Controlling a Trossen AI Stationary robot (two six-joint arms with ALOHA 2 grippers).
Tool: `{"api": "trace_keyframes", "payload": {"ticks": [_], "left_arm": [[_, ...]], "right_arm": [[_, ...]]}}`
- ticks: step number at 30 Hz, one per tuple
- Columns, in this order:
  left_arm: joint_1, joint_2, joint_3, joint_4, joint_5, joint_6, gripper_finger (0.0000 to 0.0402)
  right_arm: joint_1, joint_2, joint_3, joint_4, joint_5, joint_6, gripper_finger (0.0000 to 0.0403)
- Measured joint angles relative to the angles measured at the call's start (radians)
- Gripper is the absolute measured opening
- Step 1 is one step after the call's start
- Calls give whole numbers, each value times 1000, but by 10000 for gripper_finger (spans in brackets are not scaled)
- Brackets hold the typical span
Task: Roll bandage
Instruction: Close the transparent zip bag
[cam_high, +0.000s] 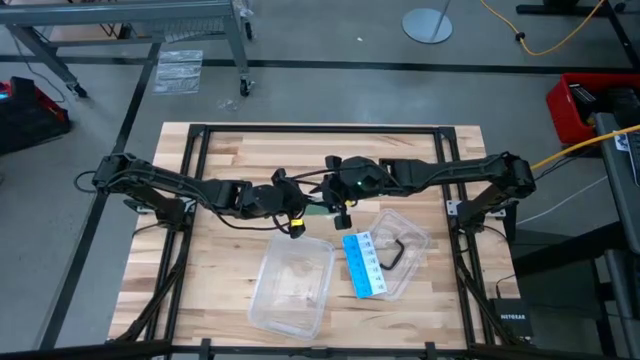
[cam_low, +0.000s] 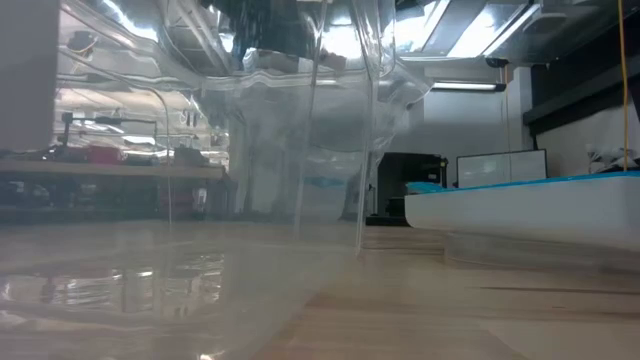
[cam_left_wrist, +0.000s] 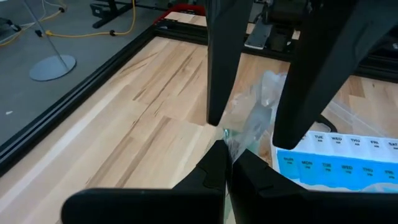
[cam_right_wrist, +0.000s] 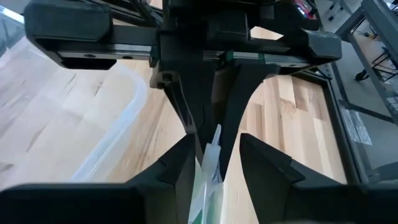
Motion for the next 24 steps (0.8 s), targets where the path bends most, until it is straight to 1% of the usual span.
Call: {"api": "trace_keyframes", "payload": {"ticks": [4,7,10,16,19,24], "left_arm": [[0,0,0,0,0,0,0],[0,0,0,0,0,0,0],[0,0,0,-1,0,0,0],[0,0,0,-1,0,0,0],[0,0,0,-1,0,0,0],[0,0,0,-1,0,0,0]], "right_arm": [[0,0,0,-17,27,0,130],[0,0,0,-27,34,0,117],[0,0,0,-29,34,0,90],[0,0,0,-30,34,-1,20],[0,0,0,-30,34,-1,19],[0,0,0,-60,34,0,33]]}}
